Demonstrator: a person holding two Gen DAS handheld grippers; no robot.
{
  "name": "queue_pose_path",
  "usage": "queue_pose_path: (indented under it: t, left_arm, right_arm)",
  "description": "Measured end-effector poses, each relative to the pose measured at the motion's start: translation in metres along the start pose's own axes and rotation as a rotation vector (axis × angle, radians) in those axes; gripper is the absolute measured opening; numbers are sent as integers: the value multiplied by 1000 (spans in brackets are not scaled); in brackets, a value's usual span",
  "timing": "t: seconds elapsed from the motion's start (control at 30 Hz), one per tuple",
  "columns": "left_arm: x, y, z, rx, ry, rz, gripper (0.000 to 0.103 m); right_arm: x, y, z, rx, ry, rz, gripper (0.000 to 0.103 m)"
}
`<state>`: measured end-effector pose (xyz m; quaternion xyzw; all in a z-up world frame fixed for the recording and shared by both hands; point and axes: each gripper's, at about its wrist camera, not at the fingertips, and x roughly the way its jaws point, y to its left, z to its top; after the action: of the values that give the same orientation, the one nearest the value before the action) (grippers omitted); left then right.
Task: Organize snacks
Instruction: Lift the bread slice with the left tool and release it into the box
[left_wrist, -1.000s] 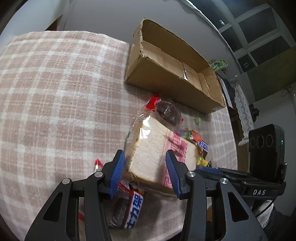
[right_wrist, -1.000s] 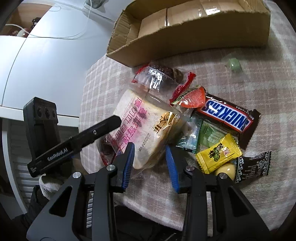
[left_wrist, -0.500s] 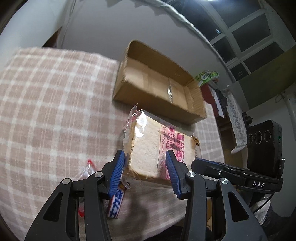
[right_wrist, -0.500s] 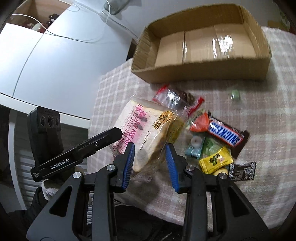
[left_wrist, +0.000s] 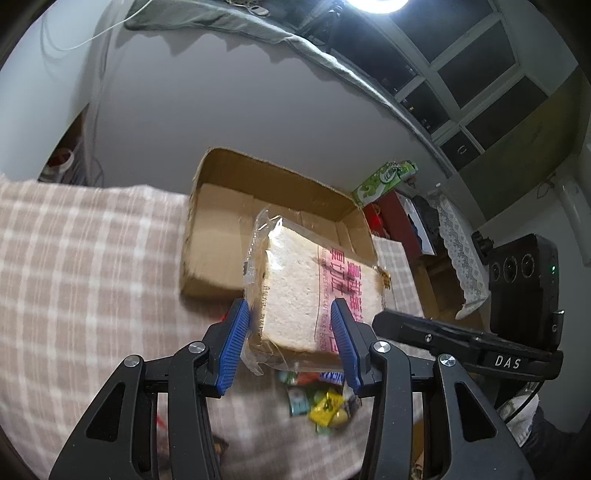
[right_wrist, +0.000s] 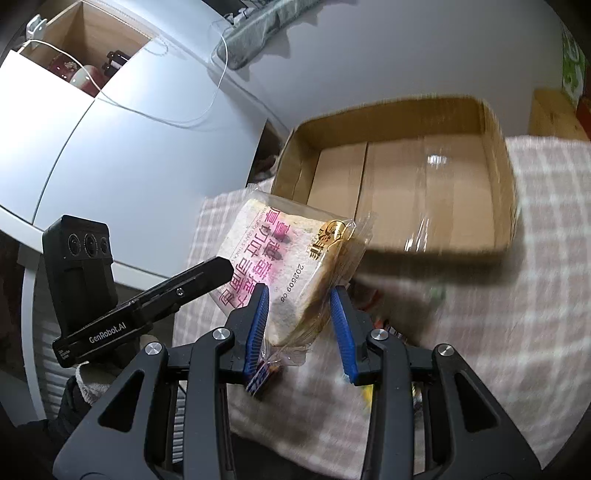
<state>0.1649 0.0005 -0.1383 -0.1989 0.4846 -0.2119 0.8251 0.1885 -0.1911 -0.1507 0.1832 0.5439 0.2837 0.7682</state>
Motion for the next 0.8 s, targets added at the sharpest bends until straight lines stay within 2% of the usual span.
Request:
queue_pose_path:
  t: [0.27, 0.67, 0.8]
  left_arm:
    - [22, 7, 21, -16, 16, 10, 44]
    - [42, 16, 40, 9, 25, 87, 44]
    - [49, 15, 41, 31, 31, 135, 45]
  right_arm:
    - [-5, -2, 41, -36, -18, -33, 37]
    - [22, -6, 57, -42, 22, -66, 37]
    - [27, -9, 59, -56, 35, -91, 37]
